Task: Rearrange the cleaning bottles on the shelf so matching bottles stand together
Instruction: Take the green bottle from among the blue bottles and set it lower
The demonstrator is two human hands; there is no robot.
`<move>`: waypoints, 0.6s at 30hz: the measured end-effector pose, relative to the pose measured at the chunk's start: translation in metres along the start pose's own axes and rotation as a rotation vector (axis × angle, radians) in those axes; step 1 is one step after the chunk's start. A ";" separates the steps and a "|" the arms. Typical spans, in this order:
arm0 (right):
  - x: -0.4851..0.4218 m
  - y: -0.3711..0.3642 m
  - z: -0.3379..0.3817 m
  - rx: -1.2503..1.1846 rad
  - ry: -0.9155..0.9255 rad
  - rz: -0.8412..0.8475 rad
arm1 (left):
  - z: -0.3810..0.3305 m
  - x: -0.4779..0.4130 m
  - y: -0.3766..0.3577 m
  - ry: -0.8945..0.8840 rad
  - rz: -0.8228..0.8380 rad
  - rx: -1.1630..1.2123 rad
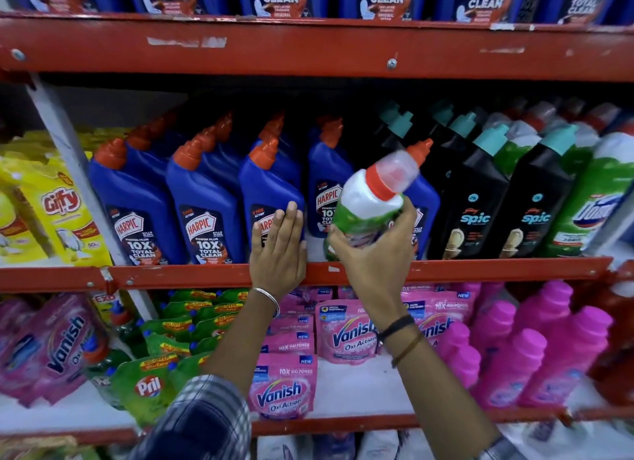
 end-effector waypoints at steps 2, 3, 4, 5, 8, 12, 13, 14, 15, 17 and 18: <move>0.004 0.019 0.003 -0.056 -0.018 -0.064 | -0.001 0.001 0.000 0.006 -0.009 0.002; 0.006 0.029 0.005 -0.089 -0.019 -0.087 | -0.001 0.002 0.000 0.005 -0.014 0.001; 0.010 0.037 0.007 -0.128 -0.019 -0.093 | 0.000 0.002 0.000 0.005 -0.014 -0.002; 0.014 0.045 0.006 -0.163 -0.020 -0.086 | -0.001 0.002 0.001 0.010 -0.009 -0.006; 0.030 0.063 -0.004 -0.183 -0.054 -0.055 | -0.001 0.002 0.000 0.015 0.003 0.001; 0.055 0.073 -0.038 -0.111 -0.172 0.028 | 0.000 0.000 0.000 0.016 0.027 -0.004; 0.062 0.074 -0.049 -0.090 -0.215 0.051 | -0.001 0.001 0.000 0.014 0.030 -0.004; 0.069 0.074 -0.062 -0.063 -0.263 0.075 | -0.001 0.002 0.000 0.012 0.036 -0.005; 0.077 0.075 -0.076 -0.023 -0.309 0.099 | -0.001 0.003 0.000 0.014 0.043 -0.004; 0.092 0.076 -0.101 0.087 -0.371 0.142 | -0.001 0.003 0.000 0.018 0.043 0.006; 0.099 0.076 -0.113 0.138 -0.395 0.162 | -0.001 0.003 0.000 0.020 0.040 0.009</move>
Point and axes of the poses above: each hand's wrist, its own x-axis away from the middle knuckle, its own y-axis out of the back of the hand, z = x × y, the point moved 5 cm from there along -x, towards the middle knuckle, and after that the axes turned 15 degrees about -z, right-handed, at the moved point
